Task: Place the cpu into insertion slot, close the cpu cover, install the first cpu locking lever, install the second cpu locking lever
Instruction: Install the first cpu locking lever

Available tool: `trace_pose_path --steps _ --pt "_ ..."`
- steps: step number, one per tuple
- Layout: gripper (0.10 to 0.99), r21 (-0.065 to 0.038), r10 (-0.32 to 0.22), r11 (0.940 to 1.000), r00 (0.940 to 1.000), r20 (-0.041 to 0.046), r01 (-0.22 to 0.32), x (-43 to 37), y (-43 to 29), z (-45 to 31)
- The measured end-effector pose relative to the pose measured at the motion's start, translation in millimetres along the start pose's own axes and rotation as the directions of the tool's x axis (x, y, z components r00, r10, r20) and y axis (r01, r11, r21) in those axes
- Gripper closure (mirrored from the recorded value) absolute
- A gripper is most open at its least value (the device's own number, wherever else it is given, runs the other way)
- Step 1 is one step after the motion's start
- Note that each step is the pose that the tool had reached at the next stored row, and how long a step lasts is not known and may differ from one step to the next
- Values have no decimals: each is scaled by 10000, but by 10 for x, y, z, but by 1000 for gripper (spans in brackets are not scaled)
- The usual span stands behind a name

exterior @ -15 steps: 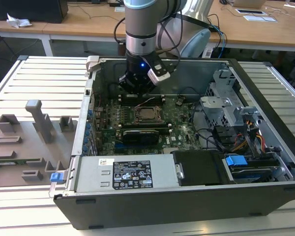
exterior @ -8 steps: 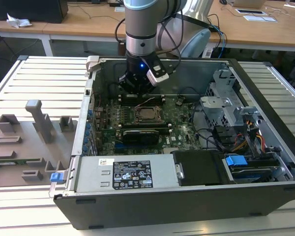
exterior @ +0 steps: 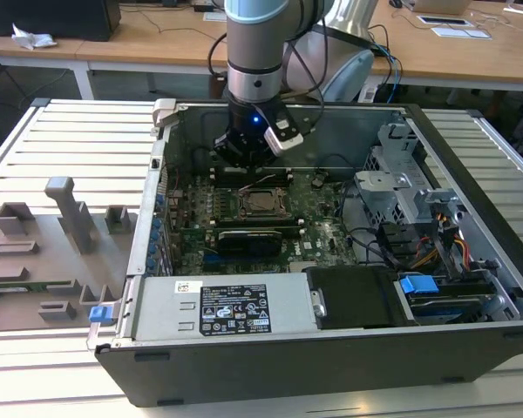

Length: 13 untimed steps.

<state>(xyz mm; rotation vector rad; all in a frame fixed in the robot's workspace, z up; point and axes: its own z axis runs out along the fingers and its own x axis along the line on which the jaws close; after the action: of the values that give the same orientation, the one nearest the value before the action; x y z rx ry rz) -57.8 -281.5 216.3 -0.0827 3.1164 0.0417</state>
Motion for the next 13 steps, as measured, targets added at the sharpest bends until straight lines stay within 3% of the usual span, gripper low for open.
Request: trace_pose_path --steps 13 --pt "980 -24 3 10000 10000 -97 -3 -196 -13 77"
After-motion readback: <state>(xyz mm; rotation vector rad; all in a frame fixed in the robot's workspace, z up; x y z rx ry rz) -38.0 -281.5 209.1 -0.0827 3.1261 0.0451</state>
